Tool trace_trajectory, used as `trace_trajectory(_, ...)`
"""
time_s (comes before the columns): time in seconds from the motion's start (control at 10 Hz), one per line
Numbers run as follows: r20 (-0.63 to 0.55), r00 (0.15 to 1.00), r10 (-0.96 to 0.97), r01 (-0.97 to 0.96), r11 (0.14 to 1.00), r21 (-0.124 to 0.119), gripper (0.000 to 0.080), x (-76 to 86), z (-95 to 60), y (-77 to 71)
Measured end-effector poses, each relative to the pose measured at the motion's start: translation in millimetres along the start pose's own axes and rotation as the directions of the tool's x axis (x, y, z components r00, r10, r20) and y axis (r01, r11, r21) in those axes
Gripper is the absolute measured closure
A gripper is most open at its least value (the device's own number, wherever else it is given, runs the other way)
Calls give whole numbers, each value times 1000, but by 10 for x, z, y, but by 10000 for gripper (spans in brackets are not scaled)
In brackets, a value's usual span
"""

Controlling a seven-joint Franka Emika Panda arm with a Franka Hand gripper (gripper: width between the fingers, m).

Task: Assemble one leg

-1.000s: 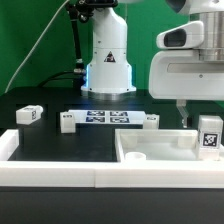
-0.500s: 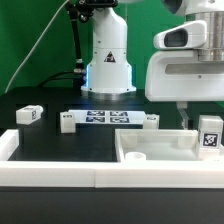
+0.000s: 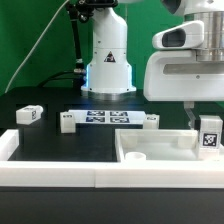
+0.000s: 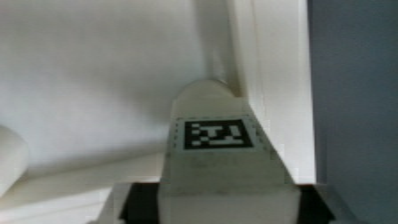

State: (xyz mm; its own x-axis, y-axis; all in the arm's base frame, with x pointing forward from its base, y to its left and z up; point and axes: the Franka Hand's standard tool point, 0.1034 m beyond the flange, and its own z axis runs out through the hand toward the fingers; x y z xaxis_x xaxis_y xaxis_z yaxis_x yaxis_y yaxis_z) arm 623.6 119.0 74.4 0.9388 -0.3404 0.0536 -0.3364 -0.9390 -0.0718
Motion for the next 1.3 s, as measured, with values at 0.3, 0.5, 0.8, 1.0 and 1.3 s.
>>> trace_trajectory(0.3,-6,937,349,-349,937,6,508,5,-2,13)
trace_trajectory(0.5,-2,837,548,-548,837,11,508,7,-3,24)
trace_trajectory(0.8,9,609,793,-793,609,11,508,-11,-1,13)
trace_trajectory(1.0,21,420,907,-908,420,12,508,-21,0,5)
trace_trajectory(1.3,49,219,975,-976,219,6,507,-14,-1,21)
